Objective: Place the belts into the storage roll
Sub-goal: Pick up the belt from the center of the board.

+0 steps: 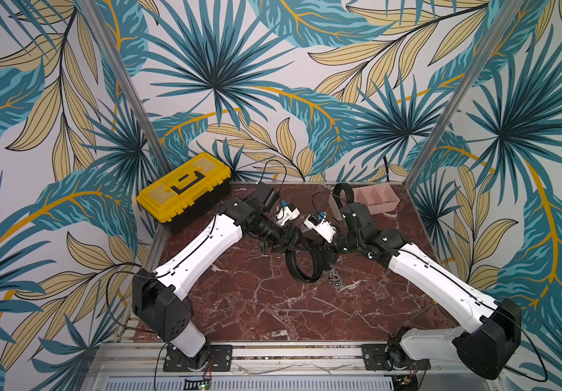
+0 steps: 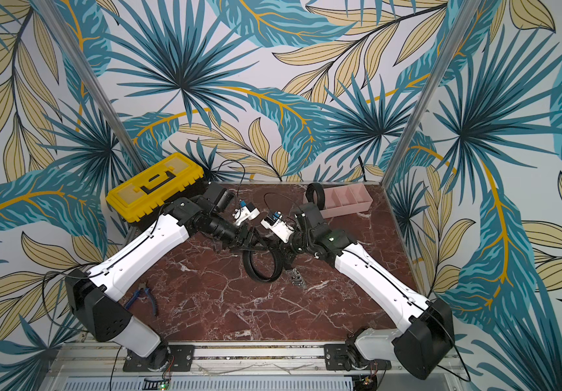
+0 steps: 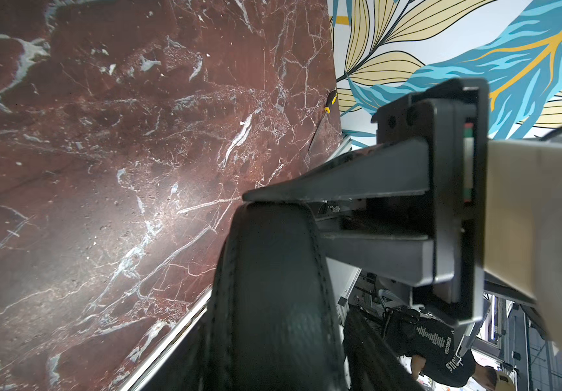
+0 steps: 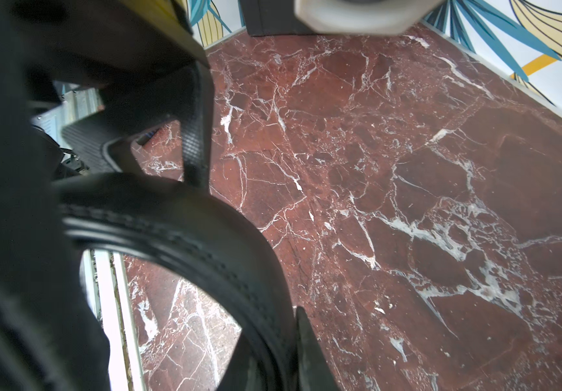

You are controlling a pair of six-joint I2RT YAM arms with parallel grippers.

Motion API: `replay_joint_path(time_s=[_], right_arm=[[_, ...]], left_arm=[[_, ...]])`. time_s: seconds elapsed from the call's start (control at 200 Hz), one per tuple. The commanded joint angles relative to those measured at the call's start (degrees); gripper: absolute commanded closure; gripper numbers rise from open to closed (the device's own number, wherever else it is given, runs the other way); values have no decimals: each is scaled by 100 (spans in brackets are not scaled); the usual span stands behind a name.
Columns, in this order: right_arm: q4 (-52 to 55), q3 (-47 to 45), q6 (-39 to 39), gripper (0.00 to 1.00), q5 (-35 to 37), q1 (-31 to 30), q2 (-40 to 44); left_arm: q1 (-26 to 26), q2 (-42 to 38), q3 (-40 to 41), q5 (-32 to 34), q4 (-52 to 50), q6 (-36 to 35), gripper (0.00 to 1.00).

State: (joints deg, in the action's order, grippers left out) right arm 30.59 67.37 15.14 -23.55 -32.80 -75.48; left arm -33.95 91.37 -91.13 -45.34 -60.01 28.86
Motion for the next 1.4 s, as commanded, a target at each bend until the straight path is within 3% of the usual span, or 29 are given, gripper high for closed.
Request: replay_joint_path(time_s=[0.0,0.235,0.431,0.556,0.676,0.811,0.961,1.076,1.392], right_arm=[[16,-28,-136,96,88,-20,67],[85,188,-584,96,262,-23,-216],[-24,137,-695,96,205,-21,-196],[-70,40,-761,96,210,-19,-150],[-206,-54,-929,96,285,-19,-104],[-290,-88,-1082,96,389,-16,-209],[-387,-83,-1262,89,504,-14,-515],[-431,23,-1566,80,460,-15,-892],[-865,7,-2385,48,536,60,-932]], left_arm=[[-50,-170,116,166,-73,-47,39],[-111,-653,516,754,-72,101,33],[-120,-704,669,786,-77,164,39],[-260,-464,527,796,-72,147,53],[-327,-281,396,760,-71,164,78],[-329,-286,345,825,-81,219,92],[-336,-320,258,987,-87,457,100],[-344,-324,101,1281,-175,761,100],[-443,34,-1106,2076,-1453,774,100]])
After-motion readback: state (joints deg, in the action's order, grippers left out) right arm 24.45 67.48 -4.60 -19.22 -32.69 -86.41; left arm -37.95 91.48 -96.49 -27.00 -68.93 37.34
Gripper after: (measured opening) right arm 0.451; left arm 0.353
